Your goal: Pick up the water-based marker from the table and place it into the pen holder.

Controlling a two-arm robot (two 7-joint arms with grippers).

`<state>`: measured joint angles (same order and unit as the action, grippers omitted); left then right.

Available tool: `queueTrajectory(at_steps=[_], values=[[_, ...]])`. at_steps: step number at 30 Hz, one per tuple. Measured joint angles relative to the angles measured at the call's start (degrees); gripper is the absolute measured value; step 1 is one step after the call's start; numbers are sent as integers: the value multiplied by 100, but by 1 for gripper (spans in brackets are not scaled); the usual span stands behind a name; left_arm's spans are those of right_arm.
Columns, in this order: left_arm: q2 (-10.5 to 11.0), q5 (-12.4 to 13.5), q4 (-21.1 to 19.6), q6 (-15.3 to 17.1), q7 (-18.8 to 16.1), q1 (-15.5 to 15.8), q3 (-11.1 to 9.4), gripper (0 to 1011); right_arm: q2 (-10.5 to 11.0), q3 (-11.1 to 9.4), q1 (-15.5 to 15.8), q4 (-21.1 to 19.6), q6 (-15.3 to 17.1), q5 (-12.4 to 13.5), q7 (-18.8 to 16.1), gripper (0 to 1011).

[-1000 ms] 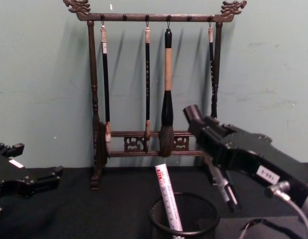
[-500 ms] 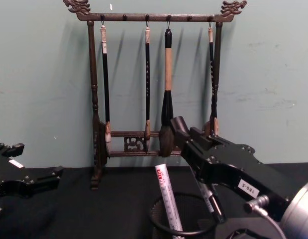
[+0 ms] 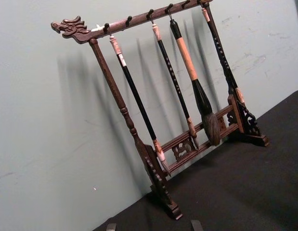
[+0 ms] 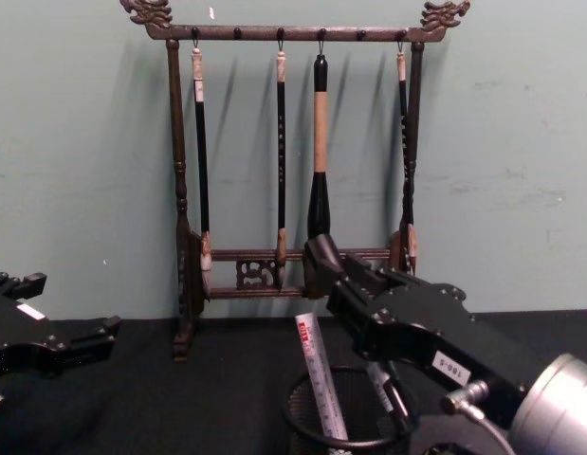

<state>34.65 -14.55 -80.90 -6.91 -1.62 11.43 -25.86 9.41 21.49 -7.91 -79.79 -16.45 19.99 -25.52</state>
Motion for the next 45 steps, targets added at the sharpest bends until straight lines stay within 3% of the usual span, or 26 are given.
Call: queueTrajectory(at_steps=[45], values=[[0, 0, 0, 0, 0, 0, 0, 1001, -88, 176, -174, 134, 211, -75, 161, 251]])
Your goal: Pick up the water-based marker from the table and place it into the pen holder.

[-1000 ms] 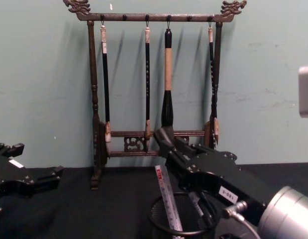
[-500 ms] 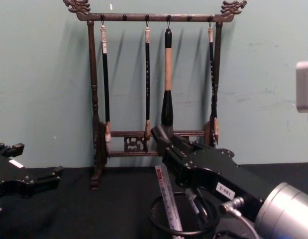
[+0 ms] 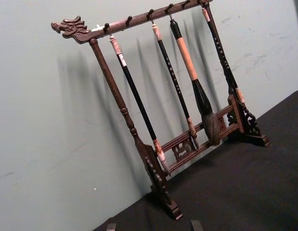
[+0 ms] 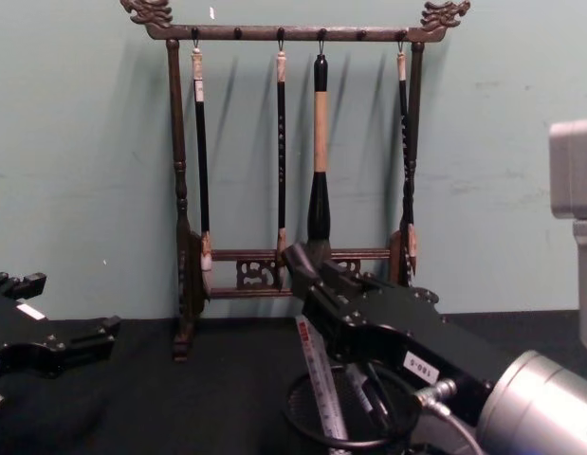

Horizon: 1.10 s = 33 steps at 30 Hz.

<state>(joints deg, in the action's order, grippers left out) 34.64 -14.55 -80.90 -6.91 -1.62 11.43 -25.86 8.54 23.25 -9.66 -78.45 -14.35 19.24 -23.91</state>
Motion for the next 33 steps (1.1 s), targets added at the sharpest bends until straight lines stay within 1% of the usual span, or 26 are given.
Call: queueTrajectory(at_steps=[13, 24, 26, 27, 29, 33], values=[[0, 0, 0, 0, 0, 0, 0, 1001, -21, 21, -16, 65, -4, -90, 66, 251], [0, 0, 0, 0, 0, 0, 0, 1001, -19, 19, -13, 62, -4, -86, 59, 253], [0, 0, 0, 0, 0, 0, 0, 1001, -19, 19, -13, 61, -4, -84, 57, 300], [0, 0, 0, 0, 0, 0, 0, 1001, -19, 18, -12, 60, -4, -82, 56, 355], [0, 0, 0, 0, 0, 0, 0, 1001, -19, 17, -11, 60, -3, -81, 55, 392], [0, 0, 0, 0, 0, 0, 0, 1001, -19, 15, -11, 57, -3, -77, 52, 533]])
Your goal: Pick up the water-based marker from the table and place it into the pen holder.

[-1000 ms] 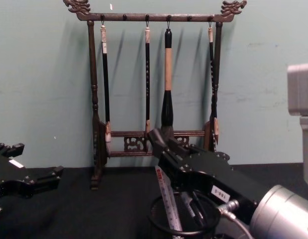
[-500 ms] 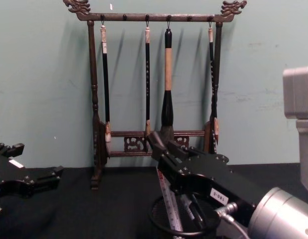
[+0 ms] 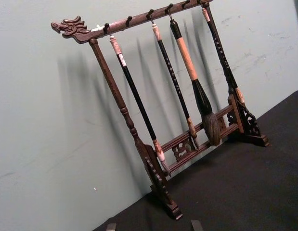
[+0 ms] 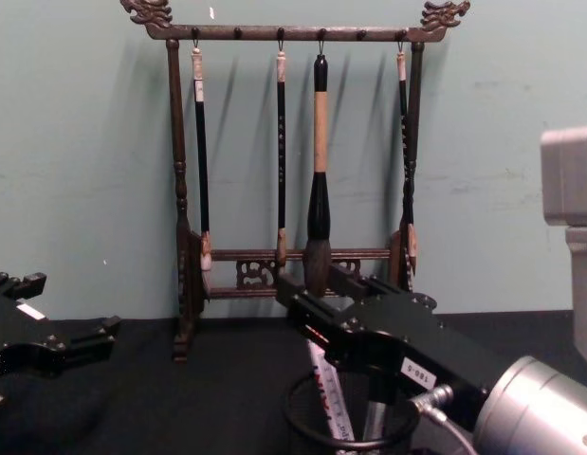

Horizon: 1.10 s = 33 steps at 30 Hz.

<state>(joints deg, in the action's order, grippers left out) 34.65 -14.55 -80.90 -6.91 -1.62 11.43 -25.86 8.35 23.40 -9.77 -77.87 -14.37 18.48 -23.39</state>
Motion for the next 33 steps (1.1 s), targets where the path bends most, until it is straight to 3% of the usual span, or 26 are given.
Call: queueTrajectory(at_steps=[12, 16, 27, 33], values=[[0, 0, 0, 0, 0, 0, 0, 1001, 0, -1, 0, -4, 0, 6, -5, 914], [0, 0, 0, 0, 0, 0, 0, 1001, 5, -7, 7, -29, 9, 36, -21, 991], [0, 0, 0, 0, 0, 0, 0, 1001, 58, -184, 94, -515, -48, 317, -65, 1002], [0, 0, 0, 0, 0, 0, 0, 1001, 126, -465, 88, -656, -14, 250, 296, 1002]])
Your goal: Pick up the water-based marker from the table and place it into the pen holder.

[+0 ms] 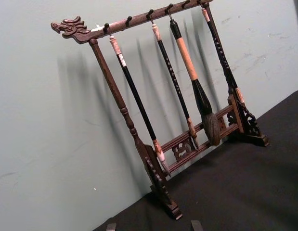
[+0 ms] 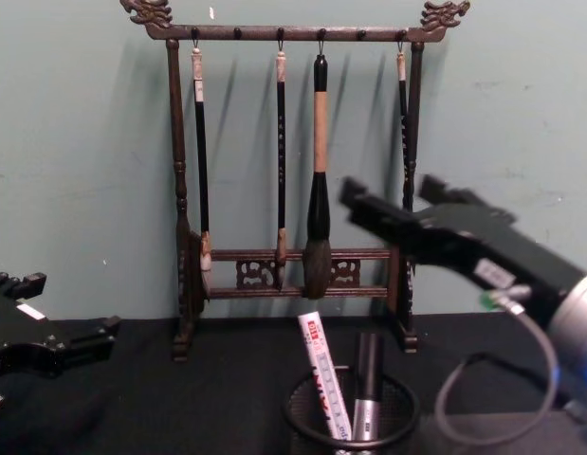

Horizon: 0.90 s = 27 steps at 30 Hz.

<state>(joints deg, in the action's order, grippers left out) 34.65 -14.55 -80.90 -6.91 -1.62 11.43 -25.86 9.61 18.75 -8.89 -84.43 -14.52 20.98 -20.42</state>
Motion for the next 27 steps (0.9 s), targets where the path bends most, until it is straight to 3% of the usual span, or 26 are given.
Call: queueTrajectory(at_steps=[6, 9, 11, 21, 27], values=[[0, 0, 0, 0, 0, 0, 0, 1001, 95, -311, -33, 13, 143, -234, 391, 1002], [0, 0, 0, 0, 0, 0, 0, 1001, 169, -468, -41, 75, 225, -431, 584, 1002], [0, 0, 0, 0, 0, 0, 0, 1001, 268, -575, -40, 177, 351, -708, 798, 1002], [0, 0, 0, 0, 0, 0, 0, 1001, 487, -641, -9, 512, 806, -1547, 1218, 1002], [0, 0, 0, 0, 0, 0, 0, 1001, 475, -610, -23, 724, 868, -1820, 1294, 1002]])
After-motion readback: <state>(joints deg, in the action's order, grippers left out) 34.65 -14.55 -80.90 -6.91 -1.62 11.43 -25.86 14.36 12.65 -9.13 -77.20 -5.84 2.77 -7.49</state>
